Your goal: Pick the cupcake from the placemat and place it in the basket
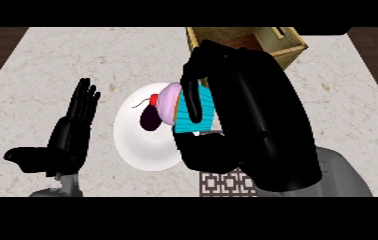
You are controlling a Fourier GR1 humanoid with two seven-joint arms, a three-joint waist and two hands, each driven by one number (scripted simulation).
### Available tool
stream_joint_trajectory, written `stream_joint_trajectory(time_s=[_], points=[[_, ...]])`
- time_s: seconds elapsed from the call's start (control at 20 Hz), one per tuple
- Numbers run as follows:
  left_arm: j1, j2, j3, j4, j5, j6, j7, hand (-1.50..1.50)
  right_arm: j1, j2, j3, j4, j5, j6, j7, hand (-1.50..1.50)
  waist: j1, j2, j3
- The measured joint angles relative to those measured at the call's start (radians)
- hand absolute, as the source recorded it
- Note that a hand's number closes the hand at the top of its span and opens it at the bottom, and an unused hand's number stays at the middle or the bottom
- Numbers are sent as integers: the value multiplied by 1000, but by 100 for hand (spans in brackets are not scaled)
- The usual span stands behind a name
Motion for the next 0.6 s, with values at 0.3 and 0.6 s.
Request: stream_joint_trajectory(time_s=[0.3,0.6], points=[[18,-18,0,33,-10,-14,-49,0,36,-47,-125,70,-11,33,-94,150,3,2,0],[17,-23,10,33,-14,-24,-51,0,31,-77,-234,208,-7,40,-238,150,6,3,0]])
